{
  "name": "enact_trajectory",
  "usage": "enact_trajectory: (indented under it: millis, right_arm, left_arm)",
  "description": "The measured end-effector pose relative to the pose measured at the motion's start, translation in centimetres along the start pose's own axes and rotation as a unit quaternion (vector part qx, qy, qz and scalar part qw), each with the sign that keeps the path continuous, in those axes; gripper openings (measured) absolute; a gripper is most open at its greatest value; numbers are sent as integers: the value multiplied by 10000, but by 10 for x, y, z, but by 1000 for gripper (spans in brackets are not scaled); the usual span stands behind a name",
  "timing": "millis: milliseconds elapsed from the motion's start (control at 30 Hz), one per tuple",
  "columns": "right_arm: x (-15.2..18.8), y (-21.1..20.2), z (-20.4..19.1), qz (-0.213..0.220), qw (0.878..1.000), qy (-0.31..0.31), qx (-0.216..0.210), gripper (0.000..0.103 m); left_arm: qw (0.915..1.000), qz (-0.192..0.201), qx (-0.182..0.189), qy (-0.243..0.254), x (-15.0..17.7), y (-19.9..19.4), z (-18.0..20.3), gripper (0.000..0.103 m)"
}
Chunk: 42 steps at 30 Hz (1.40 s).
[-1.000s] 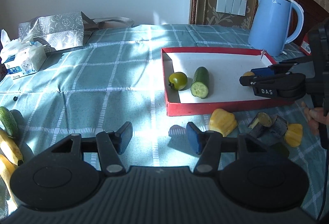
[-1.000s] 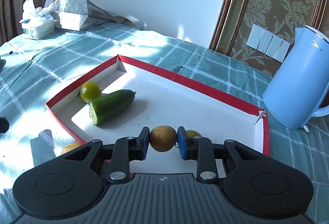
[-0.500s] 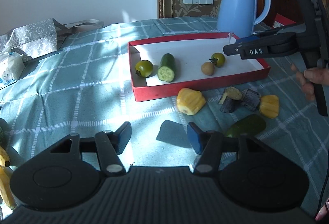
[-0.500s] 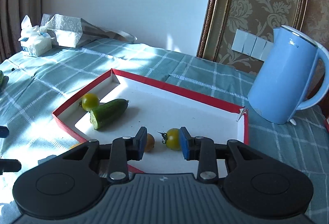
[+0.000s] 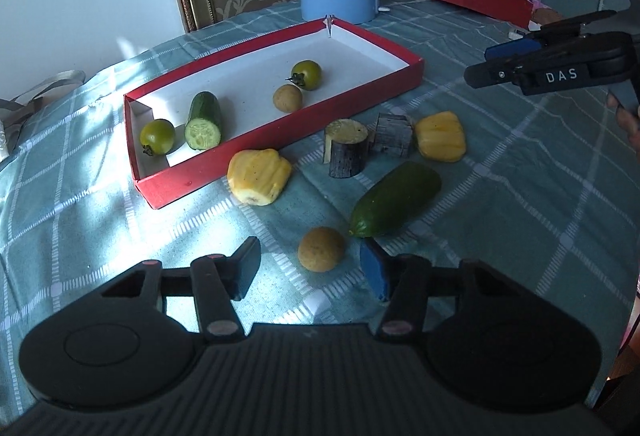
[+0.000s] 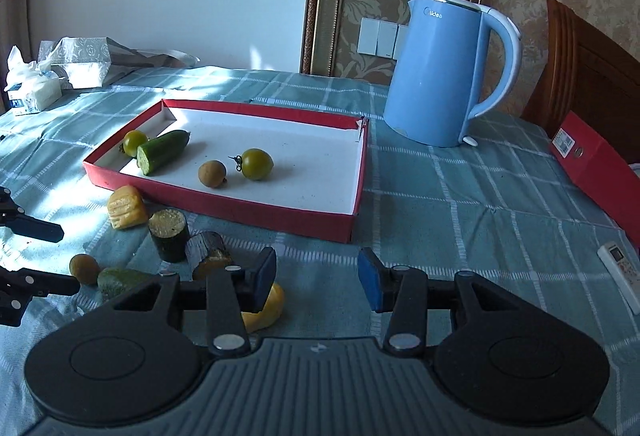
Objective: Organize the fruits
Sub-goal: 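Grasp another brown round fruit with the left tool, then carry the brown fruit into the tray and release it while the right tool grasps a yellow jackfruit piece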
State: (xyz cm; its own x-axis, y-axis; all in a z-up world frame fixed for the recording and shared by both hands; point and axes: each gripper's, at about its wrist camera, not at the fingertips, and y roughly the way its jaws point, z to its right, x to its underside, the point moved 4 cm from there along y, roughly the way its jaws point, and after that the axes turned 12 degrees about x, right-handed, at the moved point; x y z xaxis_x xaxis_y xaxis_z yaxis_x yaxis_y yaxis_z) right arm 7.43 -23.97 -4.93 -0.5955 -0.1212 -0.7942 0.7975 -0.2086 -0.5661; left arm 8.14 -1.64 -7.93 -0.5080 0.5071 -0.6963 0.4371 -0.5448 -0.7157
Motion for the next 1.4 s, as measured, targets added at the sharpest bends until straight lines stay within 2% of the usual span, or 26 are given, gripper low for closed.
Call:
enact_trajectory:
  millis: [167, 200, 267, 433, 600, 667, 700, 900, 1167, 1400]
  right_arm:
    - [8, -8, 1, -91, 9999, 94, 13, 44]
    - [9, -8, 1, -113, 9999, 120, 9, 44]
    - [12, -11, 1, -125, 9998, 162, 23, 44]
    - [15, -15, 2, -168, 9996, 207, 35, 44]
    - [18, -15, 4, -207, 9994, 272, 53, 44]
    - [19, -15, 4, -217, 9994, 269, 67, 44]
    - [19, -15, 4, -214, 9994, 280, 69, 44]
    - [20, -15, 2, -242, 9993, 271, 75, 44]
    - [21, -12, -6, -311, 9992, 266, 4, 44]
    - [23, -3, -18, -406, 9990, -116, -117, 44]
  left_arm:
    - [9996, -114, 167, 217, -1, 9, 1, 50]
    - [9994, -150, 183, 257, 0, 12, 1, 48]
    - [9990, -215, 298, 256, 1, 16, -1, 38]
    - [9981, -253, 435, 349, 2, 18, -4, 31]
    - [9973, -247, 551, 411, 0, 19, -6, 31]
    - [9971, -230, 601, 414, 0, 19, -8, 28]
    - [9973, -198, 588, 382, 0, 19, -9, 25]
    - [9989, -50, 380, 279, 2, 14, -11, 25]
    - [9988, 338, 202, -279, 0, -13, -18, 25]
    - [9965, 484, 156, -665, 6, -31, -21, 25]
